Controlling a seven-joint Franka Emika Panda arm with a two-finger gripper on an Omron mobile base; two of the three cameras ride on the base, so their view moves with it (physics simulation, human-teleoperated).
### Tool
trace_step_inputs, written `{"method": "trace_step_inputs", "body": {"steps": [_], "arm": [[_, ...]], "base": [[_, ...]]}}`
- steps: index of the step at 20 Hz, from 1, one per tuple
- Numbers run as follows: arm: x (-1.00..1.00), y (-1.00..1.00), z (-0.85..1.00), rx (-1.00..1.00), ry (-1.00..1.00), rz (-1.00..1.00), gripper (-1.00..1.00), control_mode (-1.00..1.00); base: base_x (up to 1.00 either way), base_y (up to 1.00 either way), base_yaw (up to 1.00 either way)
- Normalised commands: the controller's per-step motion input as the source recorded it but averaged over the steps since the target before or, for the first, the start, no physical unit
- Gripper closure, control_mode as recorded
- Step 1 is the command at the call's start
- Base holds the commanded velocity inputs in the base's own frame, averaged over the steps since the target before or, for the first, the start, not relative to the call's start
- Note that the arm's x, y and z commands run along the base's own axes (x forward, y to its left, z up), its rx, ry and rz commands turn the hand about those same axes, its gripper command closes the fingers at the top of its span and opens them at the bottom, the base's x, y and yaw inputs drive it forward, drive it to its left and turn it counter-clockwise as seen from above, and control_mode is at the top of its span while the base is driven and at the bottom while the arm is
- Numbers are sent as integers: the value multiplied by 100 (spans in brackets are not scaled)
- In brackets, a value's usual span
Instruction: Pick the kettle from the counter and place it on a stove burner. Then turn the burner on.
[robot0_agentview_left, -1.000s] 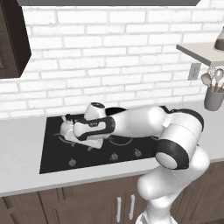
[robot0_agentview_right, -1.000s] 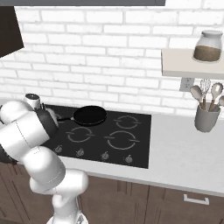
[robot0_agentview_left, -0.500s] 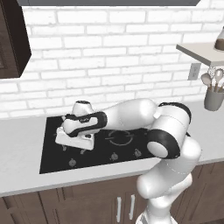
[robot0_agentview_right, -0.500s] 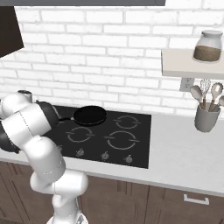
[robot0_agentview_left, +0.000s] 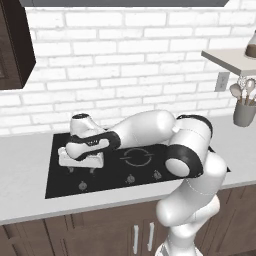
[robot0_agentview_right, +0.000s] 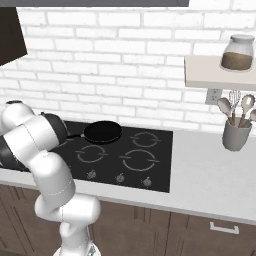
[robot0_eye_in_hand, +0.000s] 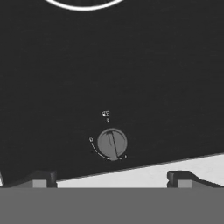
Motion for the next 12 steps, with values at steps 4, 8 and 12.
{"method": "trace_step_inputs", "body": {"steps": [4, 8, 12], "arm": [[-3, 0, -26, -10, -14, 0, -100, -100], [0, 0, -20, -1, 3, 0, -100, -100], [-1, 0, -14, 0, 11, 0, -100, -100]], "base": [[0, 0, 0], [0, 0, 0], [0, 0, 0]]}}
